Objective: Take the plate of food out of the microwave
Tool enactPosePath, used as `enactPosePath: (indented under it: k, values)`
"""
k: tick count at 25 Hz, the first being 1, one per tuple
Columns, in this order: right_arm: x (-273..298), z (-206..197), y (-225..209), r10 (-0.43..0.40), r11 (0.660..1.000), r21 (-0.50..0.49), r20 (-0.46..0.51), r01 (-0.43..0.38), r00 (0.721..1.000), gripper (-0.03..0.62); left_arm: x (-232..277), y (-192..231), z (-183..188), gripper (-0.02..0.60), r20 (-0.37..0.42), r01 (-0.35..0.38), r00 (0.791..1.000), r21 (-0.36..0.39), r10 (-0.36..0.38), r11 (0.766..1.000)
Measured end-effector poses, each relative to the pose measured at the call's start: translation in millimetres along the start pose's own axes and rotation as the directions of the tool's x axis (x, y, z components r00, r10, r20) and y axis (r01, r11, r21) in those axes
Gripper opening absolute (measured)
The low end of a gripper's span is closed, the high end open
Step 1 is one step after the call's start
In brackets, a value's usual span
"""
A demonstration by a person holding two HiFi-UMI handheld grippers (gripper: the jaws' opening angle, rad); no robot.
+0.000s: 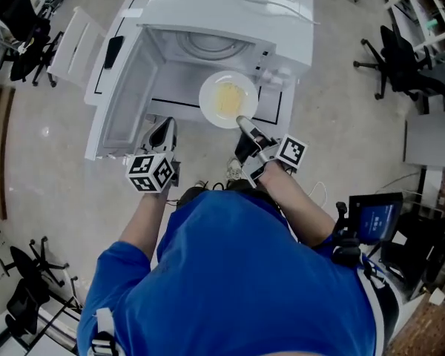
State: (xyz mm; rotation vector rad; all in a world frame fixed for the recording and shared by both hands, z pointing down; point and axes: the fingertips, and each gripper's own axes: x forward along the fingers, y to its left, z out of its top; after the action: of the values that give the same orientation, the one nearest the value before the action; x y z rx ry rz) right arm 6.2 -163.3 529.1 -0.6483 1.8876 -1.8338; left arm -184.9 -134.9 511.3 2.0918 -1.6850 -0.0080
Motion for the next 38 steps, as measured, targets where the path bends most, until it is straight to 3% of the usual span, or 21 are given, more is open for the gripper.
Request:
enactPosePath:
  k: [17, 38]
  values:
    - [-95, -91, 6, -0.043, 0.999, -0.017, 0.217, 0.048, 0.975, 0.02, -92, -6, -24, 0.009, -0.005, 0.199, 0.98, -0.114, -0.201, 0.973]
    - [-133, -87, 12, -0.033, 0.999, -0.031, 0.247, 0.042, 0.969, 0.02, -103, -44, -30, 0.009, 0.002, 0.228, 0.973, -0.124, -0.229, 0.966]
